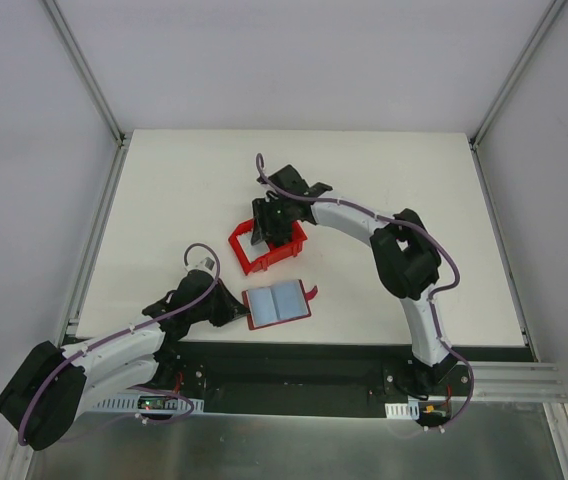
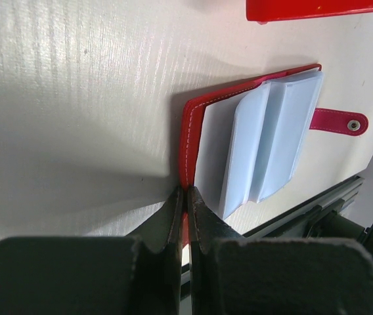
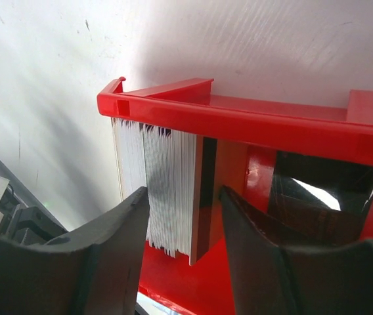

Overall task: Put the credit cards into the card holder
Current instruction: Pick up the credit card from the storage box.

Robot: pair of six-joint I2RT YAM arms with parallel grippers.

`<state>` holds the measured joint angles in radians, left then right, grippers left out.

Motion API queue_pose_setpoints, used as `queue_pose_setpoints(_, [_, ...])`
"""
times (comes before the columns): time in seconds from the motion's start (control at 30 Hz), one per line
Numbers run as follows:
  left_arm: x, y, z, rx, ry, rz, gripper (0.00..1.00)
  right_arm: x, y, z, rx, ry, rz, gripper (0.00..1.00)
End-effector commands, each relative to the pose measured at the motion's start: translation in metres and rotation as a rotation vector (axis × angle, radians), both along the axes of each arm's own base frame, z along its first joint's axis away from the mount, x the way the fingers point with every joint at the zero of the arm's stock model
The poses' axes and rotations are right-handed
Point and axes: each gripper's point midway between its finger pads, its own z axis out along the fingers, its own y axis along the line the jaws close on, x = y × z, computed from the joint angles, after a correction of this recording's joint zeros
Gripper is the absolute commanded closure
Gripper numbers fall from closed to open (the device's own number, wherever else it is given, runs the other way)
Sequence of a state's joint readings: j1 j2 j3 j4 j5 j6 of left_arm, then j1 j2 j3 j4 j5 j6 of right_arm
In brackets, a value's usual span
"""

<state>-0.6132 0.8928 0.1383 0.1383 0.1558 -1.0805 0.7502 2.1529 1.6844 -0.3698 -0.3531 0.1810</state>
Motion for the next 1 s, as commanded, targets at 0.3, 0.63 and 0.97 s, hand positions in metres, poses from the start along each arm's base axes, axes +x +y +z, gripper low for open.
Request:
queue_pose_setpoints(0.3, [-0.002, 0.007, -0.006, 0.046, 0.015, -0.014, 1.00, 0.000, 0.003, 0.047, 0.090, -0.054, 0.008, 0.71])
queue_pose_setpoints(0.63, [-0.002, 0.006, -0.005, 0.045, 0.012, -0.015, 1.00, 0.011, -0.008, 0.062, 0.084, -0.113, -0.030, 0.90])
queue_pose_setpoints(0.97, [-0.005, 0.008, -0.009, 0.046, 0.017, -0.013, 1.00, 0.027, -0.030, 0.081, 0.020, -0.220, -0.090, 1.00])
